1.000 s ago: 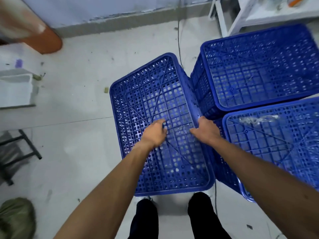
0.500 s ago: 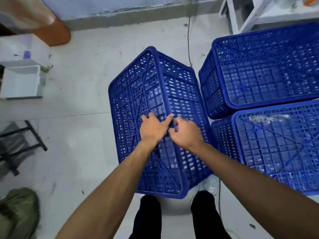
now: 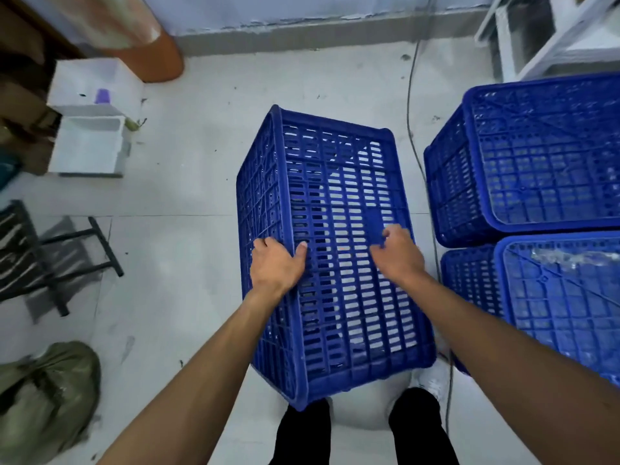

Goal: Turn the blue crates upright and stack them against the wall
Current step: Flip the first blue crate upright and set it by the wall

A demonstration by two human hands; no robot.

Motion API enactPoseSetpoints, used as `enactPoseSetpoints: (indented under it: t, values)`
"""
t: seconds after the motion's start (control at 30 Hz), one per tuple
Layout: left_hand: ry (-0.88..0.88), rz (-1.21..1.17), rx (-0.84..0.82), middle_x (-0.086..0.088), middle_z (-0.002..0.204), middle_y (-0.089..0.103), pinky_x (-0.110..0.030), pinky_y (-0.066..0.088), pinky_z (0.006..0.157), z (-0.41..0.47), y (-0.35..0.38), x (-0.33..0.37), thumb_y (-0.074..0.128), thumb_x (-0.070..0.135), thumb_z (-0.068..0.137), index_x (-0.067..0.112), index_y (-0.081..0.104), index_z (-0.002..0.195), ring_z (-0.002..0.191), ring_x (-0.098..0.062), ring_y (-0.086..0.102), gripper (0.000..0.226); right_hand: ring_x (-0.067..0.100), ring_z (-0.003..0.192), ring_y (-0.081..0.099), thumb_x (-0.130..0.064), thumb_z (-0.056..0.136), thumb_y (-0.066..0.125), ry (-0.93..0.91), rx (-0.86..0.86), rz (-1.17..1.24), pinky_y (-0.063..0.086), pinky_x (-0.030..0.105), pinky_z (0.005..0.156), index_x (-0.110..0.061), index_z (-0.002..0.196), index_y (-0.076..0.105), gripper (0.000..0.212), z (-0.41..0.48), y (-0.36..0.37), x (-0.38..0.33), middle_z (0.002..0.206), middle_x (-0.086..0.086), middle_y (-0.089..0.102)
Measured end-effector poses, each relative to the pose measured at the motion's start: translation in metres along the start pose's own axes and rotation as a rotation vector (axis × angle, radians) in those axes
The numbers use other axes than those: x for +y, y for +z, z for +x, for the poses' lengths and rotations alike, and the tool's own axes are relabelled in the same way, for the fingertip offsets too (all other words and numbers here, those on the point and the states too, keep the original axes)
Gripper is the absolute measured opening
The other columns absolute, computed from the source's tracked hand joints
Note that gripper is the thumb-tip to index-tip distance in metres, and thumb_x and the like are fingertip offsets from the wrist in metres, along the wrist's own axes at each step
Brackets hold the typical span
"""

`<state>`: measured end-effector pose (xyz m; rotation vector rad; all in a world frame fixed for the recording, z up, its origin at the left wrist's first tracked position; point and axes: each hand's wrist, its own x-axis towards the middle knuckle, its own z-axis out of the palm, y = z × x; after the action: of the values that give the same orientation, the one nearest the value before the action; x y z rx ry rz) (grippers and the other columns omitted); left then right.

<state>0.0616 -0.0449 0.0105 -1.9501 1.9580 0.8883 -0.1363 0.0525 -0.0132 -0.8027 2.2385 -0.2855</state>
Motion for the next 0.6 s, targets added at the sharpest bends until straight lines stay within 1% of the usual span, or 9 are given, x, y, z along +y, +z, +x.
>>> enactPoseSetpoints:
  t: [0.1,0.13,0.2,0.27,0.3,0.4,0.47,0.5,0.6]
  values:
    - [-0.076,-0.081,0.022,-0.025,0.142,0.046,-0.046,0.044,0.108,0.016,-0.004,-0.017,0.054,0.062,0.091,-0.006,0.045,0.136,0.128,-0.04,0.05,0.083,0.031,0.104,0.057,-0.03,0.094,0.061,0.072,-0.008,-0.064,0.041,0.035,0.076,-0.008,0.131,0.041,0.047,0.005,0.0,0.019,0.134,0.01,0.041]
    - [-0.089,-0.099,0.013,-0.024,0.136,0.051,-0.046,0.048,0.104,0.02,-0.004,-0.023,0.057,0.063,0.089,-0.006,0.049,0.131,0.121,-0.04,0.055,0.081,0.032,0.109,0.056,-0.031,0.094,0.061,0.091,-0.031,-0.088,0.043,0.036,0.079,-0.007,0.134,0.038,0.052,0.005,0.003,0.024,0.137,0.011,0.038]
    - [-0.095,-0.116,-0.007,-0.023,0.119,0.062,-0.044,0.056,0.087,0.028,-0.005,-0.036,0.061,0.065,0.086,-0.006,0.057,0.116,0.102,-0.038,0.065,0.078,0.033,0.113,0.054,-0.033,0.095,0.059,0.107,-0.109,-0.137,0.045,0.04,0.086,-0.006,0.138,0.034,0.057,0.006,0.012,0.028,0.14,0.012,0.033]
    - [-0.093,-0.165,-0.036,-0.019,0.104,0.067,-0.038,0.056,0.069,0.039,-0.012,-0.049,0.064,0.063,0.085,-0.005,0.059,0.107,0.084,-0.034,0.069,0.072,0.034,0.114,0.053,-0.034,0.096,0.056,0.095,-0.148,-0.153,0.045,0.041,0.088,-0.005,0.136,0.035,0.054,0.009,0.022,0.022,0.14,0.013,0.032]
    - [-0.094,-0.215,-0.039,-0.016,0.102,0.067,-0.036,0.056,0.067,0.046,-0.016,-0.054,0.066,0.061,0.085,-0.003,0.059,0.107,0.081,-0.032,0.069,0.068,0.034,0.113,0.054,-0.032,0.097,0.055,0.084,-0.133,-0.151,0.045,0.04,0.086,-0.005,0.135,0.037,0.051,0.013,0.026,0.015,0.14,0.013,0.032]
    - [-0.088,-0.363,-0.06,-0.016,0.101,0.069,-0.05,0.06,0.081,0.064,-0.027,-0.066,0.065,0.061,0.086,0.004,0.057,0.103,0.087,-0.033,0.07,0.06,0.032,0.106,0.056,-0.023,0.096,0.055,0.095,0.008,-0.116,0.044,0.038,0.076,-0.005,0.131,0.041,0.042,0.025,0.029,-0.002,0.133,0.012,0.037]
    - [-0.089,-0.43,-0.096,-0.016,0.103,0.07,-0.055,0.059,0.085,0.071,-0.03,-0.072,0.062,0.072,0.077,0.007,0.055,0.104,0.092,-0.034,0.07,0.071,0.029,0.105,0.054,-0.017,0.092,0.061,0.097,0.115,-0.143,0.043,0.037,0.072,-0.005,0.129,0.043,0.043,0.028,0.029,-0.008,0.13,0.012,0.039]
    - [-0.093,-0.442,-0.112,-0.015,0.105,0.07,-0.055,0.058,0.087,0.073,-0.03,-0.074,0.061,0.074,0.075,0.008,0.054,0.106,0.094,-0.033,0.07,0.074,0.029,0.106,0.052,-0.015,0.089,0.064,0.089,0.139,-0.175,0.045,0.037,0.074,-0.005,0.128,0.043,0.045,0.029,0.03,-0.01,0.129,0.012,0.039]
    - [-0.058,-0.449,-0.14,-0.012,0.109,0.068,-0.052,0.056,0.092,0.071,-0.033,-0.062,0.06,0.062,0.089,0.008,0.052,0.111,0.1,-0.031,0.068,0.058,0.029,0.11,0.047,-0.019,0.082,0.074,0.046,0.189,-0.29,0.045,0.039,0.089,-0.005,0.128,0.041,0.058,0.035,0.026,-0.009,0.128,0.013,0.04]
